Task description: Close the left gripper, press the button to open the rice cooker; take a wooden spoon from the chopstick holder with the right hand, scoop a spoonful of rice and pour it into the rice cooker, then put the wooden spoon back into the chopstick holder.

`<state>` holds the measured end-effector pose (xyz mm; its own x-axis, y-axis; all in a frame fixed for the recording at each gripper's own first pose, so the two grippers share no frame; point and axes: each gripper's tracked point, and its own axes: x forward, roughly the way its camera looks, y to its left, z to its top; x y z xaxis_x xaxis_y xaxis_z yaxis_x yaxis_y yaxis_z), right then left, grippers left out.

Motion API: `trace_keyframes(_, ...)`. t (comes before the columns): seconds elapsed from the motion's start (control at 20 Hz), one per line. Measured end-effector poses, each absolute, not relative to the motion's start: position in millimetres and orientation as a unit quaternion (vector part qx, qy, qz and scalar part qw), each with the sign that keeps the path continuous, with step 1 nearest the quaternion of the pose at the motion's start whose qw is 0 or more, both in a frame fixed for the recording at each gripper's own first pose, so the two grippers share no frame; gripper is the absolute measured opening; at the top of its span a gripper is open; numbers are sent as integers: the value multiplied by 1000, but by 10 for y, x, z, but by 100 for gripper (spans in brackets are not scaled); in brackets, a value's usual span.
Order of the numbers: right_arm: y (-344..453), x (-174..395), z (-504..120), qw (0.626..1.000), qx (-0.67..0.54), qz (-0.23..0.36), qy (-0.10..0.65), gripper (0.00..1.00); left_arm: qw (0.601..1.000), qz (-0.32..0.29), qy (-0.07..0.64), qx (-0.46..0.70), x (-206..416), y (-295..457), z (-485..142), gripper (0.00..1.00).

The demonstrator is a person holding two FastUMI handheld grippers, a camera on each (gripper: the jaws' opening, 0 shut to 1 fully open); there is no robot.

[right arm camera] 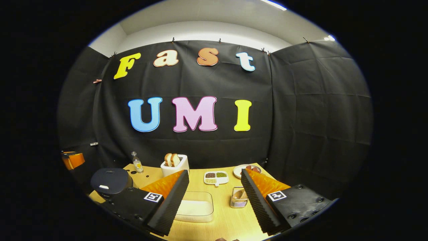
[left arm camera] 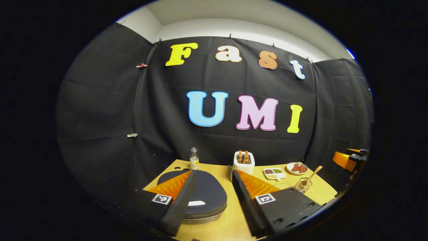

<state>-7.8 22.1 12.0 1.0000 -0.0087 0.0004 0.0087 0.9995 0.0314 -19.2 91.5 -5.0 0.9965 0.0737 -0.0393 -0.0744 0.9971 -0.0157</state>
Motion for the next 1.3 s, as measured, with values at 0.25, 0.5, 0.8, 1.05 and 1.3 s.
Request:
trace_keyframes(0.25,227,198,105,1000,2,15,-3,98,995,70,69,-28,32,1257,-230,41)
trace_keyframes(0.5,182,469,-84,999,2,37,15,98,980,91,152,-92,265,1439,-636,8)
trace_keyframes(0.8,-6,635,-393,998,12,34,42,98,964,87,220,-123,346,1423,-1131,6)
trace_keyframes(1.05,-234,676,-598,998,23,6,63,98,955,82,260,-118,461,1359,-1423,6)
trace_keyframes(1.3,-315,619,-727,997,18,-3,76,98,952,83,280,-94,498,1334,-1589,6)
